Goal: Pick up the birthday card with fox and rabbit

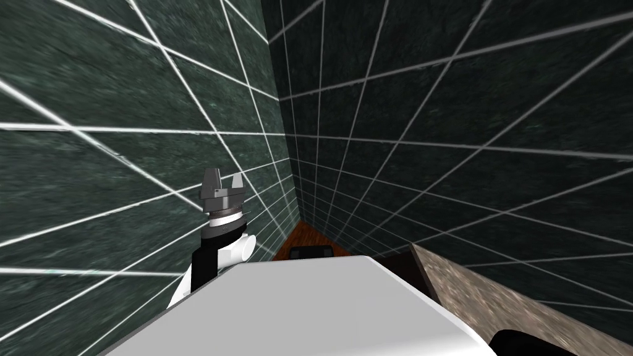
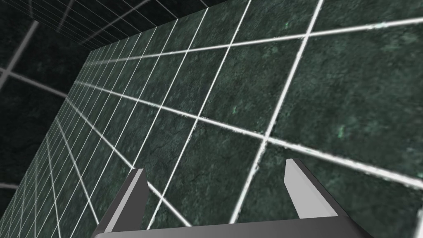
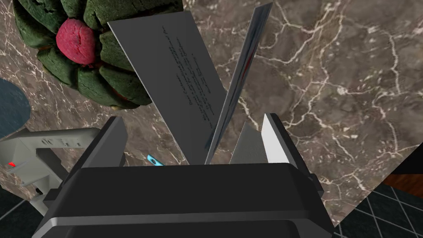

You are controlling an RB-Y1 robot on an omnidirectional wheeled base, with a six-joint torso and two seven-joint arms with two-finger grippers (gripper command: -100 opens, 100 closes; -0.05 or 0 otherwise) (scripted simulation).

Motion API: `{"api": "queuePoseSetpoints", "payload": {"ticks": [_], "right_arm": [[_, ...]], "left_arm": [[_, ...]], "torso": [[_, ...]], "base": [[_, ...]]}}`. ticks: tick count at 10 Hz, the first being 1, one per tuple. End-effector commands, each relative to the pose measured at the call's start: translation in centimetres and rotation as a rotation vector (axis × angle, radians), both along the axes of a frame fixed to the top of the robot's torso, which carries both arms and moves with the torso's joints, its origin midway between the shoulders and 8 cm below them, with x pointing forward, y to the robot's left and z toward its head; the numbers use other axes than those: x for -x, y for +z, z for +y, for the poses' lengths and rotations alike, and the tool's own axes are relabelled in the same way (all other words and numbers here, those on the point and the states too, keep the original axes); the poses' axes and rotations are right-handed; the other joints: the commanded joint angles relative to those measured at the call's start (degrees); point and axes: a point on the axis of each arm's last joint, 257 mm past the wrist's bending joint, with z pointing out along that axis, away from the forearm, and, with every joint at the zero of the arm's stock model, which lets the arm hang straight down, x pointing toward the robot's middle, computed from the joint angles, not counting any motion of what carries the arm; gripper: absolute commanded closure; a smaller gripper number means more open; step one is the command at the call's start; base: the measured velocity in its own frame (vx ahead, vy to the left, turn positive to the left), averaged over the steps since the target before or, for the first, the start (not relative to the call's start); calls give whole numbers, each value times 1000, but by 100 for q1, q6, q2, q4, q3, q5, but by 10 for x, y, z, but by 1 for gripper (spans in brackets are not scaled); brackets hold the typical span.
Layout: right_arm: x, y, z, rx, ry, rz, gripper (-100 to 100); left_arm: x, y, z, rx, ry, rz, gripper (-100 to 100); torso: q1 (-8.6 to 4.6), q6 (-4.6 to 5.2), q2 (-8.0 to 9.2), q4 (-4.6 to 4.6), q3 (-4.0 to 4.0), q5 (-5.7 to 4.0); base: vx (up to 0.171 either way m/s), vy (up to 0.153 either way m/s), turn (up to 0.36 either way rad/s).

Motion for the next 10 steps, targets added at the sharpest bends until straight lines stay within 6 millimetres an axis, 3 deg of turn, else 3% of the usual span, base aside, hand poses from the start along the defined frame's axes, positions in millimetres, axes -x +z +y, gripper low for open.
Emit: {"api": "queuePoseSetpoints", "payload": {"ticks": [1,2,3,7,8,9,10], "right_arm": [[0,-13,-3,8,-2,-1,-100],[1,-9,-3,5,-6,-3,-100],[2,-10,-4,6,-3,-1,100],[2,-11,-1,2,-8,-5,100],[2,-11,-1,2,-9,-5,0],[-1,-15,-3,9,-2,-2,100],[1,4,-1,0,-1,3,100]], "left_arm": [[0,0,0,0,0,0,0],[0,0,0,0,0,0,0],[0,0,0,0,0,0,0],[0,0,0,0,0,0,0],[0,0,0,0,0,0,0],[0,0,0,0,0,0,0],[0,0,0,0,0,0,0]], "torso": [[0,0,0,0,0,0],[-1,0,12,3,7,-1],[1,1,7,2,5,1],[-13,-10,0,-6,-2,4],[-12,-11,-1,-7,-3,5],[-11,-11,-1,-7,-4,6],[-11,-14,0,-7,-3,6]], "base": [[-58,0,5],[-27,1,2],[0,0,0],[1,3,-5],[0,0,0],[-10,1,13],[29,-2,-3]]}}
